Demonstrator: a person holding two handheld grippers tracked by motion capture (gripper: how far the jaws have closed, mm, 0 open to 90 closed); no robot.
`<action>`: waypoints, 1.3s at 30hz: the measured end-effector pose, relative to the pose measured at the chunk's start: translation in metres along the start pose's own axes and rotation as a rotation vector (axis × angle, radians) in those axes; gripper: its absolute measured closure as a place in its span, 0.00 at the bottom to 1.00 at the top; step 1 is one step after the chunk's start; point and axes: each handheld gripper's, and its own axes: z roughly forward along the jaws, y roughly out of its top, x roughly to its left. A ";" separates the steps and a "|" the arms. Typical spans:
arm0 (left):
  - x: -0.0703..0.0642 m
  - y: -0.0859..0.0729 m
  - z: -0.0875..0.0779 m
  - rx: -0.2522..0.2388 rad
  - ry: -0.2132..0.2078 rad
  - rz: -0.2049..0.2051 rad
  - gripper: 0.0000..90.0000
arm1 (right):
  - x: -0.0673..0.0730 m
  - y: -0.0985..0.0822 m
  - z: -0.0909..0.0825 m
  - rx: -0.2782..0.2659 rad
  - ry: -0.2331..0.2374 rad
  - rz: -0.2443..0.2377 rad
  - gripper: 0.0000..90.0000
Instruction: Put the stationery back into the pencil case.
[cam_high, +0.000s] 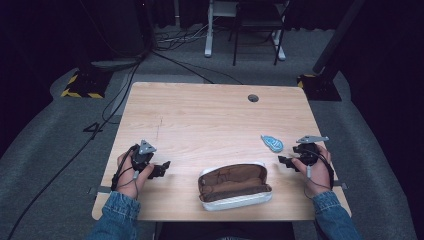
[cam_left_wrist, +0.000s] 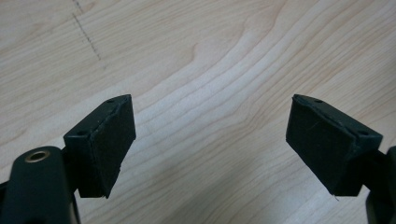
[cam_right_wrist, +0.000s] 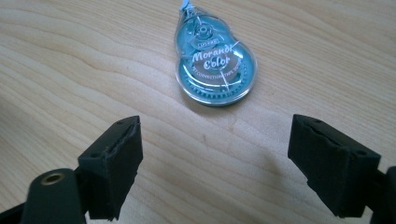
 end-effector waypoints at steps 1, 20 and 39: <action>0.000 -0.002 0.000 -0.001 0.006 -0.009 0.18 | 0.000 0.001 0.000 -0.002 0.001 -0.001 0.19; 0.007 -0.033 0.000 0.042 0.036 -0.019 0.18 | -0.001 0.025 0.018 0.032 -0.006 -0.033 0.21; 0.009 -0.041 -0.001 0.007 0.025 -0.036 0.17 | -0.003 0.027 0.045 -0.017 0.009 -0.057 0.23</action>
